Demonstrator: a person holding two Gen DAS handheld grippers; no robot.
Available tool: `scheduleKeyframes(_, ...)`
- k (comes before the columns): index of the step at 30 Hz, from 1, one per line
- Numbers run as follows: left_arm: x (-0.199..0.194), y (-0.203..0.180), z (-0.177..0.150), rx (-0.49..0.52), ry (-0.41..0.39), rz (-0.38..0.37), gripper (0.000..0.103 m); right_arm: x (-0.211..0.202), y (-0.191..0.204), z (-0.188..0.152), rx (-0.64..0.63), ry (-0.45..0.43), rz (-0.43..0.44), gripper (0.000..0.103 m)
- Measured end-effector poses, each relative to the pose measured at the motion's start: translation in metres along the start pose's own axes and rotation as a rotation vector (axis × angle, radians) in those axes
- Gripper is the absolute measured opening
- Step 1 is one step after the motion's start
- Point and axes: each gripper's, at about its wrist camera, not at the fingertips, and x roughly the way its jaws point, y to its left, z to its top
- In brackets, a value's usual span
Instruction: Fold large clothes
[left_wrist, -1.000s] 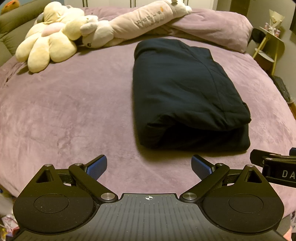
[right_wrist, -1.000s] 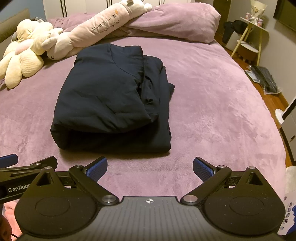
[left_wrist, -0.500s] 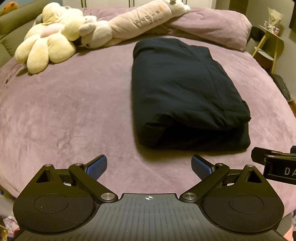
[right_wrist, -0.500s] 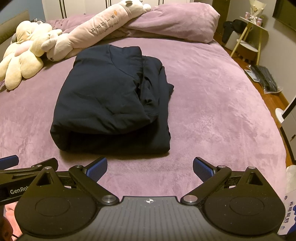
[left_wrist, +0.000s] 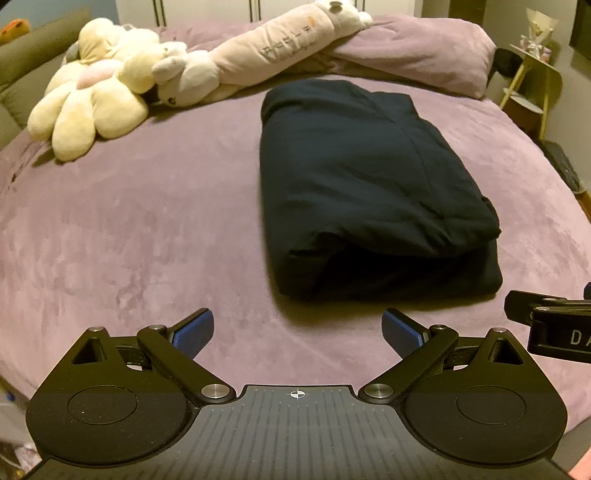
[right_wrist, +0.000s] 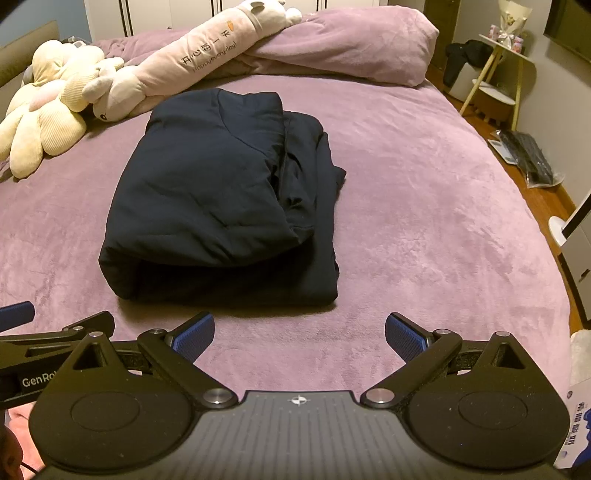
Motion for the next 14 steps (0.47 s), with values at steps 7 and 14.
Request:
scheduleKeyframes(7, 0.001, 0.0007, -0.0004, 0.006, 0.014, -0.01, 0.1, -0.0007, 0.0, -0.0005, 0.001, -0.001, -0.003, 0.099)
scheduleKeyframes(14, 0.0016, 0.0023, -0.0016, -0.018, 0.038, -0.02, 0.1, -0.0031, -0.0008, -0.0024, -0.002, -0.005, -0.008, 0.099)
